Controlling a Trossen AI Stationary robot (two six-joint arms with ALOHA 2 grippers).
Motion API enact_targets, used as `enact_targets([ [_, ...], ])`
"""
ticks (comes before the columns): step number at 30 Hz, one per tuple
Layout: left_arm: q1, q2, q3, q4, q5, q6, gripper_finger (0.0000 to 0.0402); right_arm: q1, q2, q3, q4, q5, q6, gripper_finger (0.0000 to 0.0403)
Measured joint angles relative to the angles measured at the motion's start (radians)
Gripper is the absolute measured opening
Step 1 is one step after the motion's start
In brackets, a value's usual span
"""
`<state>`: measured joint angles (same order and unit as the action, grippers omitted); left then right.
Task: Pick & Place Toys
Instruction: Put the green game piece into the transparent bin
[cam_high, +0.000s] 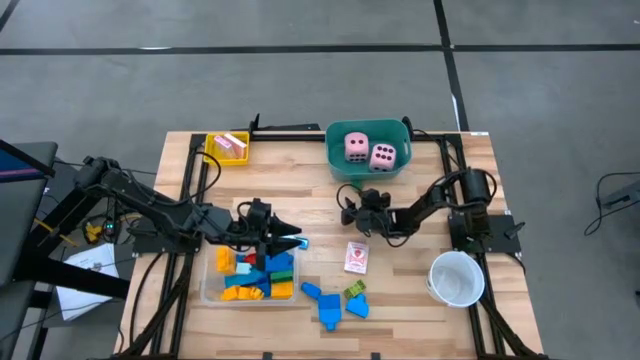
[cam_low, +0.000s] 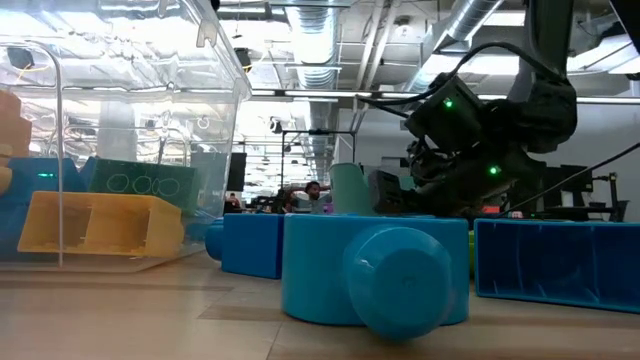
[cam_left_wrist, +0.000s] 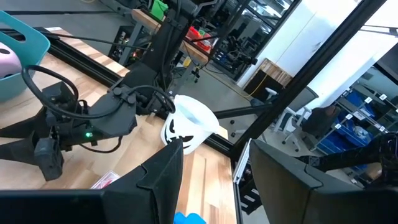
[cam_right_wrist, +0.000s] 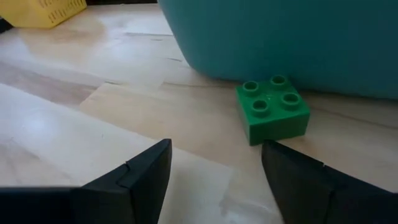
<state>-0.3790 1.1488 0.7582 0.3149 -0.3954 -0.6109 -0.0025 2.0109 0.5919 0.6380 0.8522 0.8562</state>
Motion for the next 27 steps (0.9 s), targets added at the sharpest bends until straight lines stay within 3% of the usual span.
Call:
enact_targets([
  [15,0.000,0.000,0.000,0.000,0.000,-0.021,0.0181,-0.072,0.003,0.000,0.048,-0.046,-0.094,0.0244],
  [27,-0.001,0.000,0.000,0.001,0.000,-0.049,0.0181,-0.021,0.005,-0.002,0.058,-0.050,-0.100,0.0244],
])
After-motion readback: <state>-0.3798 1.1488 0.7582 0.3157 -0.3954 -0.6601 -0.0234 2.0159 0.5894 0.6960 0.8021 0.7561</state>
